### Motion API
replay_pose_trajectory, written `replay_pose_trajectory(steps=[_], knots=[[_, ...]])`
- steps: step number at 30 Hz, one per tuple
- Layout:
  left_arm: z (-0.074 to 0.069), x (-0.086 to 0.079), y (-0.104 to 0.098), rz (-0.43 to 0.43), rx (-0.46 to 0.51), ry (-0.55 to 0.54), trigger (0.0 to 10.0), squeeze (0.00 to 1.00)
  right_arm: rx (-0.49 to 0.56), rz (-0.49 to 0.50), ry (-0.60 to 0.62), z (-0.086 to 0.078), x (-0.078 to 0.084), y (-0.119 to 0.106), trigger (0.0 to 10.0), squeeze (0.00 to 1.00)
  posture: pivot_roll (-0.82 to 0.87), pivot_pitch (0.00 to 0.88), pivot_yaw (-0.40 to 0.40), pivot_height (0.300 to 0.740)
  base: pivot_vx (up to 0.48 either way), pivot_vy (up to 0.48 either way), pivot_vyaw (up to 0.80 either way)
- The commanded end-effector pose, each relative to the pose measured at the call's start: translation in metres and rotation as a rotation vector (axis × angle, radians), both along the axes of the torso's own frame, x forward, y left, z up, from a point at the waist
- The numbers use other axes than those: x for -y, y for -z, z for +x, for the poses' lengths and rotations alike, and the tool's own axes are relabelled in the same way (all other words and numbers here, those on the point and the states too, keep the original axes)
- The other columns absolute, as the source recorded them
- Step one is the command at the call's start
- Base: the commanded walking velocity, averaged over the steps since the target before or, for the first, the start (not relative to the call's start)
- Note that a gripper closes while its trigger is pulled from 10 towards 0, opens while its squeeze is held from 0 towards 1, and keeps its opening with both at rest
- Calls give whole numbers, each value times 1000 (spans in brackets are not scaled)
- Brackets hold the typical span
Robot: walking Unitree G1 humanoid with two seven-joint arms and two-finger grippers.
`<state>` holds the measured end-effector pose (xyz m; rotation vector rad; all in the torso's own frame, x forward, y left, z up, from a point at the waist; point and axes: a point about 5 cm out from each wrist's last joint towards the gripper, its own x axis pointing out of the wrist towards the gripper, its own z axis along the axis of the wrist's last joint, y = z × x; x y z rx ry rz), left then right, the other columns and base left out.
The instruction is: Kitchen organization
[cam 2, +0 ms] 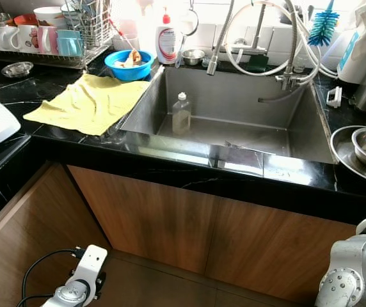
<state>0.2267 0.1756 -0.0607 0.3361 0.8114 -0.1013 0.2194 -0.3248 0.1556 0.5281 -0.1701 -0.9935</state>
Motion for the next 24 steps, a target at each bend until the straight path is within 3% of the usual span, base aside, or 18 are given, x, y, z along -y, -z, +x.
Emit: replay_pose_trajectory(steps=[1,12,13,14,15,17,19,21,22,23,24], knots=[[-2,-4,1,13,-10,1,10000,0,24,16,0,3,3,-2,10000,0,-103,0,4,740,0,0,0],[-2,-5,1,14,-12,-3,10000,0,70,30,-35,13,3,-5,10000,0,-99,0,3,740,0,0,0],[-2,-5,1,13,-12,-4,10000,0,74,31,-36,14,3,-5,6784,0,-98,0,3,740,0,0,0],[-3,-5,1,13,-12,-5,10000,0,79,29,-35,14,4,-6,1255,0,-98,0,3,740,0,0,0],[-3,-5,1,12,-12,-5,10000,0,83,27,-33,14,4,-6,0,0,-99,0,3,740,0,0,0],[-2,-5,1,12,-11,-5,10000,0,86,25,-34,15,4,-7,0,0,-99,0,3,740,0,0,0],[-3,-5,1,11,-13,-5,10000,0,88,13,-38,15,4,-9,4863,0,-100,0,2,740,0,0,0],[-3,-5,1,11,-13,-5,10000,0,89,10,-39,15,5,-10,4863,0,-100,0,2,740,0,0,0],[-3,-5,2,10,-14,-5,10000,0,89,8,-38,16,5,-10,8078,0,-100,0,2,740,0,0,0],[-2,-5,1,9,-13,-5,10000,0,90,3,-36,16,5,-10,10000,0,-100,0,1,740,0,0,0],[-2,-4,1,9,-12,-5,10000,0,90,1,-34,16,6,-11,10000,0,-100,0,1,740,0,0,0]])
